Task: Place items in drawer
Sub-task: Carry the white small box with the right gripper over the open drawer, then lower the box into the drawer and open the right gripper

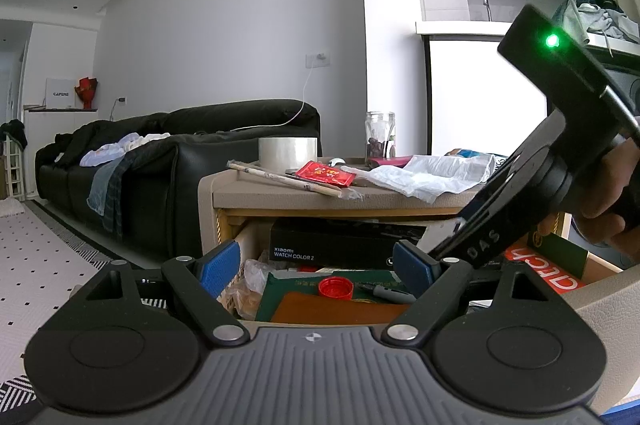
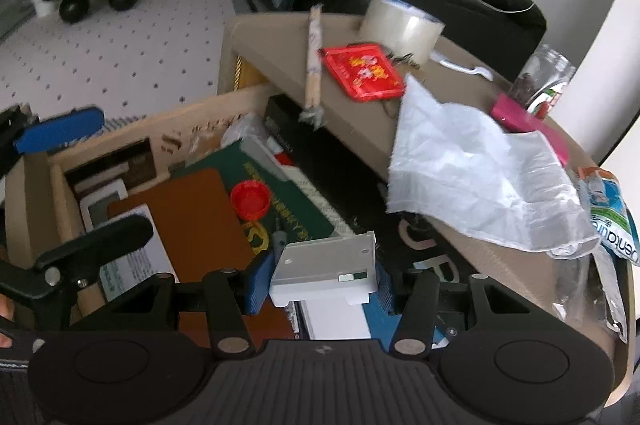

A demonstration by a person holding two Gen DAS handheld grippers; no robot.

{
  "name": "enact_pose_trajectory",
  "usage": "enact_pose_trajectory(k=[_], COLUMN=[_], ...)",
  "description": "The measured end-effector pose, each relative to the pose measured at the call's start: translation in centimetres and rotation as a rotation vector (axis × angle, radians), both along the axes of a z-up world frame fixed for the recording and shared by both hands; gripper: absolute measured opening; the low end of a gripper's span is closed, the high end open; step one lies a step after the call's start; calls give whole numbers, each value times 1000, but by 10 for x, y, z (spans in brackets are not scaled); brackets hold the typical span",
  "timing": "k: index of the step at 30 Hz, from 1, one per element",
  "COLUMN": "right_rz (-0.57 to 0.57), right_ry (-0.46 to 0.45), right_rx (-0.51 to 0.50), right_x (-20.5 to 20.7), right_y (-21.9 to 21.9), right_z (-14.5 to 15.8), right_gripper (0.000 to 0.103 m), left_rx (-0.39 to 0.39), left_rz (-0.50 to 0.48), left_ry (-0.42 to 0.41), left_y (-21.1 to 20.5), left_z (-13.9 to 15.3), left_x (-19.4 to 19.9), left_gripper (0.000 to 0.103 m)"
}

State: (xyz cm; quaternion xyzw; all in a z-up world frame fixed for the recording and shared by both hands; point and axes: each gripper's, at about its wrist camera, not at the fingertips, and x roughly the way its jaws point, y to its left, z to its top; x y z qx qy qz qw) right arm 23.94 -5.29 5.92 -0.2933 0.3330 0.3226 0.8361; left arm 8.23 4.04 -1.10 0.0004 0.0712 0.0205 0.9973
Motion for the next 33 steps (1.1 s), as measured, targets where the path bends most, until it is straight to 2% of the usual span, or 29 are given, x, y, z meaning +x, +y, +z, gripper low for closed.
enact_pose_trajectory(k=[2, 6, 15, 25, 33], right_rz=[7, 17, 14, 2, -8], right_ry=[11, 20, 5, -51, -98], right_rx=[-19, -55, -99, -119, -135], right_x=[1, -14, -14, -16, -17], right_y=[5, -19, -16, -17, -17], right_z=[-1, -27, -31, -30, -29], right_gripper=[55, 55, 55, 55, 63], left_rx=[0, 0, 0, 1, 1], left_rz=[0, 0, 0, -1, -1], left_ry=[2, 2, -1, -1, -4], left_y=[0, 1, 0, 0, 0], left_z=[1, 1, -4, -2, -3], left_x=[1, 2, -2, -3, -3], left_gripper=[86, 86, 86, 86, 86])
